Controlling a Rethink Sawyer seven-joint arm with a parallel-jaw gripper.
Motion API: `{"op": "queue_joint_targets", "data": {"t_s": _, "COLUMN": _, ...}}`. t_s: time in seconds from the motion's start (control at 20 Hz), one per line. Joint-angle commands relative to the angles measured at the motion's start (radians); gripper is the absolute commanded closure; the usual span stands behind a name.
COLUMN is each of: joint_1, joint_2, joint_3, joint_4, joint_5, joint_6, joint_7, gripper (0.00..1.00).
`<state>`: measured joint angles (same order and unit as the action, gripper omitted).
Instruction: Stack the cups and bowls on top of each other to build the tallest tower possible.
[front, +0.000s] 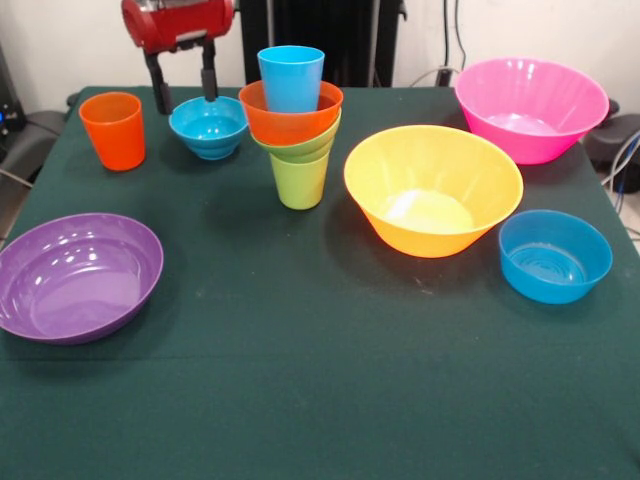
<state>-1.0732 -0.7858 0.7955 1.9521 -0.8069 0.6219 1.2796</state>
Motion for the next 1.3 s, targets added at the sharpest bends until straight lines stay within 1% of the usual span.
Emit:
{"op": "queue_joint_targets", "data": {"t_s": 0.05, "joint_1": 0.078, "joint_2": 0.077, "joint_3": -0.055, "joint_4": -0.115, "joint_5": -0.125, "joint_6": 0.15, "joint_7": -0.218, "gripper": 0.0}}
{"op": "queue_joint_targets", "data": {"t_s": 0.25, "joint_1": 0.092, "joint_2": 0.059, "joint_3": -0.072, "joint_4": -0.13, "joint_5": -0.148, "joint_6": 0.211, "joint_7": -0.241, "gripper": 0.0}}
{"op": "queue_joint_targets", "data": {"t_s": 0.4, "joint_1": 0.089, "joint_2": 0.047, "joint_3": -0.07, "joint_4": -0.128, "joint_5": -0.145, "joint_6": 0.235, "joint_7": -0.246, "gripper": 0.0}}
{"op": "queue_joint_targets", "data": {"t_s": 0.6, "joint_1": 0.081, "joint_2": 0.049, "joint_3": -0.058, "joint_4": -0.126, "joint_5": -0.139, "joint_6": 0.247, "joint_7": -0.237, "gripper": 0.0}}
{"op": "queue_joint_targets", "data": {"t_s": 0.8, "joint_1": 0.077, "joint_2": 0.053, "joint_3": -0.06, "joint_4": -0.128, "joint_5": -0.131, "joint_6": 0.282, "joint_7": -0.237, "gripper": 0.0}}
{"op": "queue_joint_targets", "data": {"t_s": 0.9, "joint_1": 0.082, "joint_2": 0.057, "joint_3": -0.068, "joint_4": -0.135, "joint_5": -0.131, "joint_6": 0.313, "joint_7": -0.245, "gripper": 0.0}}
{"op": "queue_joint_targets", "data": {"t_s": 1.15, "joint_1": 0.076, "joint_2": 0.097, "joint_3": -0.061, "joint_4": -0.143, "joint_5": -0.138, "joint_6": 0.299, "joint_7": -0.24, "gripper": 0.0}}
{"op": "queue_joint_targets", "data": {"t_s": 1.3, "joint_1": 0.08, "joint_2": 0.11, "joint_3": -0.064, "joint_4": -0.154, "joint_5": -0.13, "joint_6": 0.323, "joint_7": -0.244, "gripper": 0.0}}
